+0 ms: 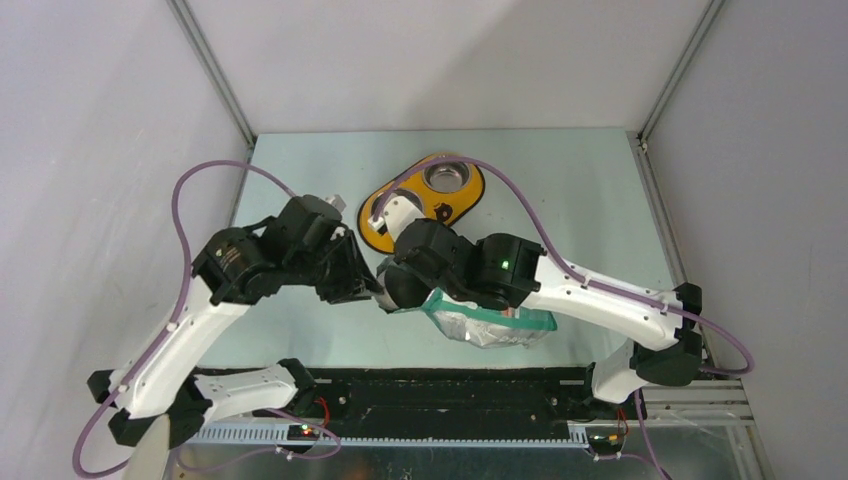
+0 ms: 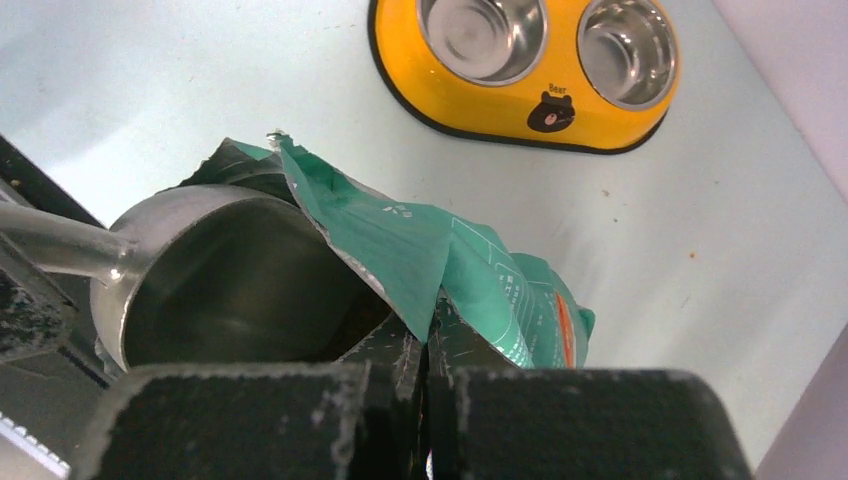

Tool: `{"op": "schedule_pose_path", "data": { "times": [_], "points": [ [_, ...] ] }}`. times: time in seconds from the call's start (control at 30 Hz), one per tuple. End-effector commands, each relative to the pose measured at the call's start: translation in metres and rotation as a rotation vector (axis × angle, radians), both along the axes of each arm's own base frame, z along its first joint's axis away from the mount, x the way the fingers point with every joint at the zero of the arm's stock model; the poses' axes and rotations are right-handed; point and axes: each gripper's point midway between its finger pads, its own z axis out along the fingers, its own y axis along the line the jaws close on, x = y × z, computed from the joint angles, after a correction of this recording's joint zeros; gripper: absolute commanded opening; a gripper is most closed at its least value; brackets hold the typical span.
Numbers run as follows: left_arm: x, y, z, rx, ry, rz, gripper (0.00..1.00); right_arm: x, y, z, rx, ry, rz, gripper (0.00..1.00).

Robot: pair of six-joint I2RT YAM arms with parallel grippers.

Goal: Serve the pet food
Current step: Collect the pet food from the pet food bag.

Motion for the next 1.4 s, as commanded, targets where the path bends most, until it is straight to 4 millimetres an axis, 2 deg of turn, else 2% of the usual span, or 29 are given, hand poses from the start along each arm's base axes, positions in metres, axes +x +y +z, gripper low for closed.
{"op": "schedule_pose_path", "data": {
  "times": [0.0, 0.1, 0.23, 0.43, 0.57, 0.67, 0.7, 0.73, 0.77, 0.8, 0.83, 0.87, 0.97, 1.1, 1.23, 1.27, 1.37],
  "points": [
    [-0.007, 0.024, -0.015, 0.166, 0.124, 0.095, 0.00, 0.024, 0.003, 0.079, 0.242, -0.185, -0.157, 0.00],
    [0.000, 0.022, -0.019, 0.201, 0.123, 0.109, 0.00, 0.024, 0.003, 0.080, 0.259, -0.187, -0.172, 0.00],
    [0.012, 0.006, -0.037, 0.256, 0.157, 0.078, 0.00, 0.025, 0.006, 0.084, 0.296, -0.189, -0.190, 0.00],
    [0.030, -0.018, -0.049, 0.319, 0.136, 0.010, 0.00, 0.024, 0.010, 0.083, 0.359, -0.170, -0.215, 0.00],
    [0.041, -0.035, -0.062, 0.262, 0.100, -0.009, 0.00, 0.026, 0.002, 0.082, 0.391, -0.171, -0.249, 0.00],
    [0.046, -0.051, -0.076, 0.196, 0.077, -0.032, 0.00, 0.034, -0.014, 0.074, 0.436, -0.145, -0.295, 0.00],
    [0.051, -0.059, -0.073, 0.151, 0.045, -0.039, 0.00, 0.033, -0.015, 0.072, 0.453, -0.123, -0.287, 0.00],
    [0.047, -0.060, -0.082, 0.141, 0.057, -0.056, 0.00, 0.038, -0.023, 0.071, 0.484, -0.108, -0.308, 0.00],
    [0.050, -0.067, -0.081, 0.102, 0.037, -0.064, 0.00, 0.036, -0.022, 0.069, 0.503, -0.084, -0.285, 0.00],
    [0.044, -0.067, -0.091, 0.096, 0.055, -0.079, 0.00, 0.039, -0.028, 0.067, 0.535, -0.077, -0.288, 0.00],
    [0.048, -0.075, -0.090, 0.057, 0.033, -0.089, 0.00, 0.037, -0.024, 0.059, 0.549, -0.055, -0.261, 0.00],
    [0.042, -0.077, -0.100, 0.044, 0.057, -0.118, 0.00, 0.037, -0.029, 0.064, 0.582, -0.049, -0.258, 0.00],
    [0.044, -0.097, -0.106, -0.038, 0.029, -0.186, 0.00, 0.036, -0.030, 0.056, 0.628, -0.014, -0.233, 0.00],
    [0.046, -0.119, -0.104, -0.150, -0.007, -0.247, 0.00, 0.041, -0.044, 0.048, 0.657, 0.009, -0.274, 0.00],
    [0.051, -0.131, -0.090, -0.242, -0.062, -0.254, 0.00, 0.049, -0.059, 0.042, 0.660, 0.019, -0.325, 0.00],
    [0.054, -0.136, -0.078, -0.287, -0.104, -0.252, 0.00, 0.050, -0.061, 0.039, 0.657, 0.021, -0.329, 0.00],
    [0.057, -0.141, -0.068, -0.363, -0.143, -0.236, 0.00, 0.054, -0.076, 0.042, 0.665, -0.005, -0.351, 0.00]
  ]
}}
